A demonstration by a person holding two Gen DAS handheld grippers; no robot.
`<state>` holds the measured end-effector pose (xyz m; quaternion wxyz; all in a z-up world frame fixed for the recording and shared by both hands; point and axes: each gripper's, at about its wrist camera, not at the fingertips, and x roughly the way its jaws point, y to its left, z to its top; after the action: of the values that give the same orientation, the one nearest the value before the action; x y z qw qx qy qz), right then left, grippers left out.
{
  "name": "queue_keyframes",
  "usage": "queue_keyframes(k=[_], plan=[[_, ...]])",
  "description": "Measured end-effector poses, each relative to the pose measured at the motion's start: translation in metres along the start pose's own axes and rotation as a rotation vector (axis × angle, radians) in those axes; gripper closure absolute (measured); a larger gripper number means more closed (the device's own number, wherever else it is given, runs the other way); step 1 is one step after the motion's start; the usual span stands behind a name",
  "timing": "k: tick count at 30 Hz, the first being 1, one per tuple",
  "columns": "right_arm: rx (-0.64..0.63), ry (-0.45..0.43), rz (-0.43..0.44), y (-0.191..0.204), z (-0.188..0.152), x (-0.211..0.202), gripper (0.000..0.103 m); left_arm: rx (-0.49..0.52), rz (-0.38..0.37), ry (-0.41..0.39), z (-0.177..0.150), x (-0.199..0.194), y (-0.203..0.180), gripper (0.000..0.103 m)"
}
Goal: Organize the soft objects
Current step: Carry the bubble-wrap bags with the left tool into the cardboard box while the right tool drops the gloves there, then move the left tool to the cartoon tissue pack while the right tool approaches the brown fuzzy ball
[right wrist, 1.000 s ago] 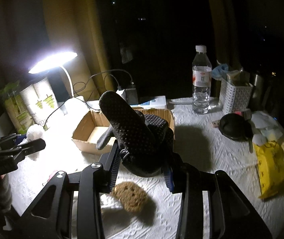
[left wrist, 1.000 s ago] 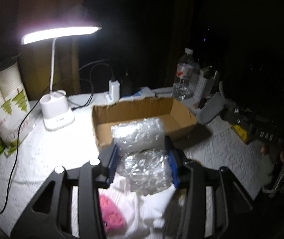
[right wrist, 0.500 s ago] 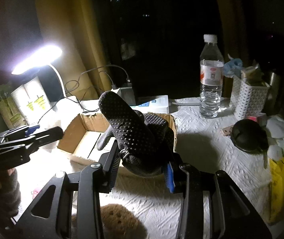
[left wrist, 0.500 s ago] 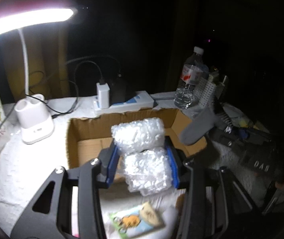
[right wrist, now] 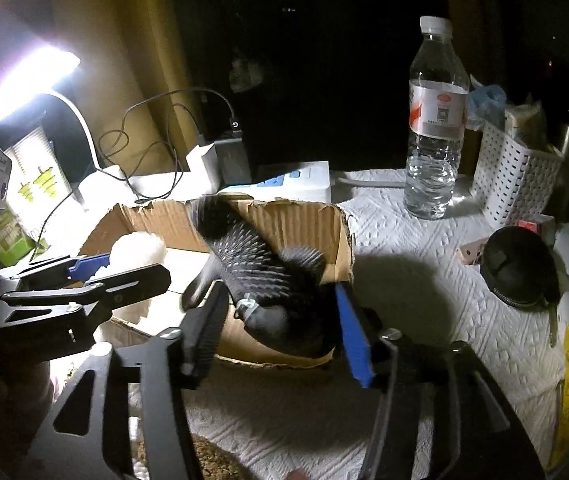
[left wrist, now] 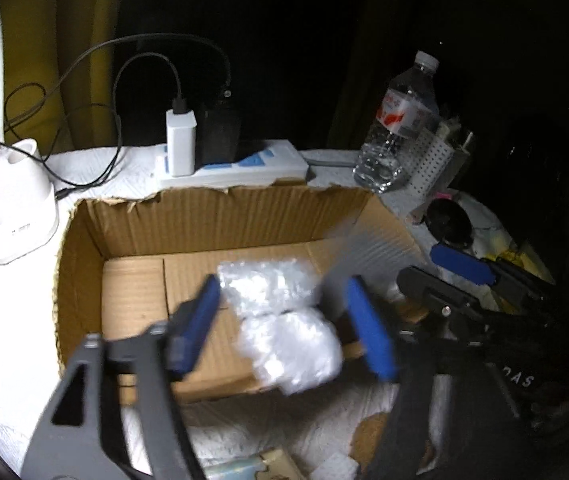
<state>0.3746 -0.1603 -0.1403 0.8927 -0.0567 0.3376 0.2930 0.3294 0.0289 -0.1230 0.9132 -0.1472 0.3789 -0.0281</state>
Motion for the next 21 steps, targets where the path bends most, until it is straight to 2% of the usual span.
queue_keyframes(k=[4, 11, 21], plan=[[-0.009, -0.013, -0.020, 0.003, 0.001, -0.011, 0.033, 0.023, 0.002, -0.027, -0.001, -0.013, -0.003, 0.020], [-0.007, -0.034, -0.040, 0.009, -0.004, -0.039, 0.033, 0.027, 0.029, -0.070, -0.007, -0.048, 0.004, 0.020], [-0.014, -0.035, -0.027, 0.035, -0.023, -0.067, 0.033, 0.016, 0.025, -0.081, -0.039, -0.090, 0.016, 0.020]])
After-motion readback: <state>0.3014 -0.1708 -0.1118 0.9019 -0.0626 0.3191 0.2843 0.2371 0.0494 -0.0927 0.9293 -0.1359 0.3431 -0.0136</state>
